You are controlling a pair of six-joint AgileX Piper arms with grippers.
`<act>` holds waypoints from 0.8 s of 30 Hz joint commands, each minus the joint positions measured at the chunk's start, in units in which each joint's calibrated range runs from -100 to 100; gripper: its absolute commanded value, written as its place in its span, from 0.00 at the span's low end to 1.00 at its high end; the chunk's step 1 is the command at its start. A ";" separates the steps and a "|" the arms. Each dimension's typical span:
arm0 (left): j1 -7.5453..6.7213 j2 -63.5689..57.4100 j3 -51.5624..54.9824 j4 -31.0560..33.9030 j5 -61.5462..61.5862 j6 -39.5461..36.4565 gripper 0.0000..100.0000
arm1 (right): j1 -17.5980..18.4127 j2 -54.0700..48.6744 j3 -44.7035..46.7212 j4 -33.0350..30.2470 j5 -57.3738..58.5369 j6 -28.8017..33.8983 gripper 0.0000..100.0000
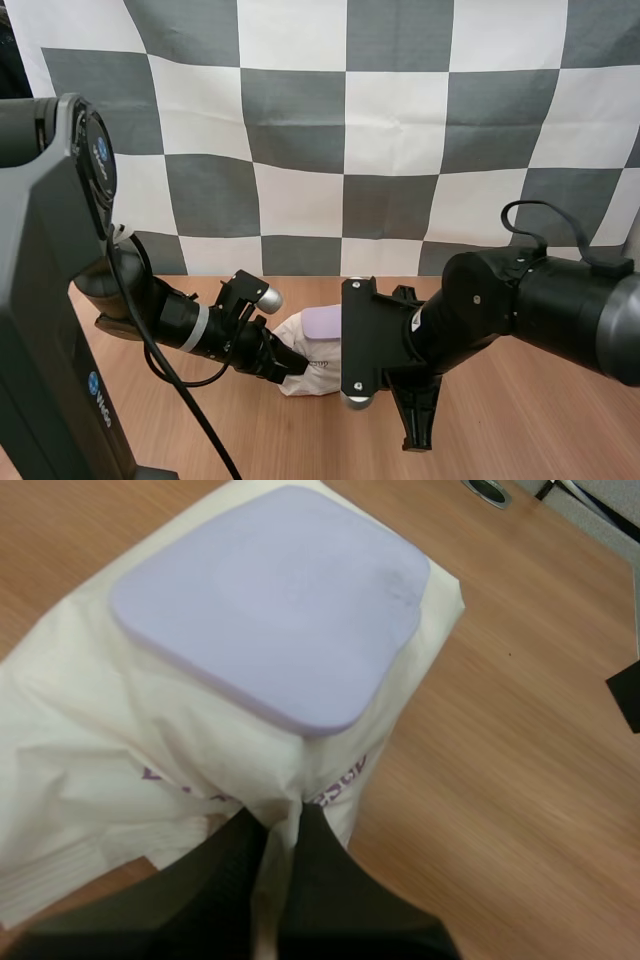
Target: Open the wet wipes lid
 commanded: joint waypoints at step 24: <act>-0.03 0.02 0.00 0.60 0.09 -0.07 0.00 | 0.04 10.55 -0.02 8.77 -34.21 -17.28 0.52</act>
